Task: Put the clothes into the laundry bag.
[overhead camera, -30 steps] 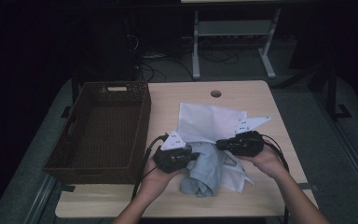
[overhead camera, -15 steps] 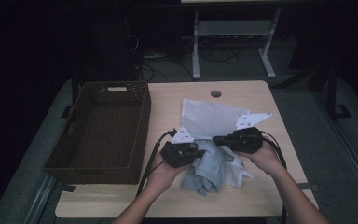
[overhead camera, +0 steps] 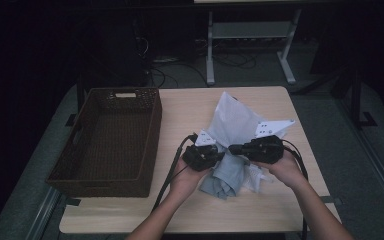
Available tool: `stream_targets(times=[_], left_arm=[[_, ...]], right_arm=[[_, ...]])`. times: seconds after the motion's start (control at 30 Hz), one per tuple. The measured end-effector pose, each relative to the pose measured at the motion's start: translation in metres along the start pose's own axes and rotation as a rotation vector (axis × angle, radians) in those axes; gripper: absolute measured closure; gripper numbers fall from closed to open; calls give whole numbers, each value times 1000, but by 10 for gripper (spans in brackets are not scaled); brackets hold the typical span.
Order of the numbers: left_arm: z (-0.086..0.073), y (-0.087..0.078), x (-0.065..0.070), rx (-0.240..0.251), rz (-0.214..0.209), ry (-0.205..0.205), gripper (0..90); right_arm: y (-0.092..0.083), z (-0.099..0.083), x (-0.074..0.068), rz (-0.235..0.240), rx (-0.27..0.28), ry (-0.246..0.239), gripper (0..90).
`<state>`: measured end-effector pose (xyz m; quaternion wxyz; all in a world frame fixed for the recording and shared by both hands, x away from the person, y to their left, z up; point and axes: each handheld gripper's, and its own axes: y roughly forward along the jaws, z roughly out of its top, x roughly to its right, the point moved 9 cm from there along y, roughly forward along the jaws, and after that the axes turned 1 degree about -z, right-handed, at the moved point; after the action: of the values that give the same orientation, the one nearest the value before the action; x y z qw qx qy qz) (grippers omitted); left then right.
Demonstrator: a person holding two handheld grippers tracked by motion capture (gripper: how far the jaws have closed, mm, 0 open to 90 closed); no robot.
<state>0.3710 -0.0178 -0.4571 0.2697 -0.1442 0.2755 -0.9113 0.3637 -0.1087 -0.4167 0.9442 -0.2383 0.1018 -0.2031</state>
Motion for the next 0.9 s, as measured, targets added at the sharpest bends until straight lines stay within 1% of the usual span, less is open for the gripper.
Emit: stream_targets(times=[0.03,0.13,0.17,0.2,0.23,0.3,0.4,0.5,0.57,0.63,0.7,0.77,0.9], left_arm=[[0,3,1,0,-1,-1,828],[0,11,8,-8,-19,19,828],[0,13,9,-9,-18,27,828],[1,14,8,-3,-13,24,828],[2,15,7,6,-9,17,828],[4,16,-1,27,17,-2,827],[5,18,-12,48,45,-31,827],[2,23,-17,49,66,-44,818],[-1,27,-18,46,62,-47,789],[-4,29,-18,37,51,-55,710],[-8,27,-19,22,41,-52,620],[-12,23,-20,15,22,-52,530],[-20,11,-19,-24,4,-35,364]], right_arm=[[1,0,0,0,3,0,893],[2,3,-1,6,15,5,893],[2,4,-1,9,17,2,893],[2,4,-2,16,15,2,893],[2,3,-4,20,10,-2,893],[2,0,-6,27,0,-6,893],[1,-7,-7,29,-14,2,893],[2,-11,-5,30,-23,13,892],[3,-12,-4,29,-24,15,893],[5,-13,-2,22,-27,16,892],[5,-14,-1,16,-30,19,892],[5,-14,0,14,-30,20,892],[6,-15,1,9,-30,21,892]])
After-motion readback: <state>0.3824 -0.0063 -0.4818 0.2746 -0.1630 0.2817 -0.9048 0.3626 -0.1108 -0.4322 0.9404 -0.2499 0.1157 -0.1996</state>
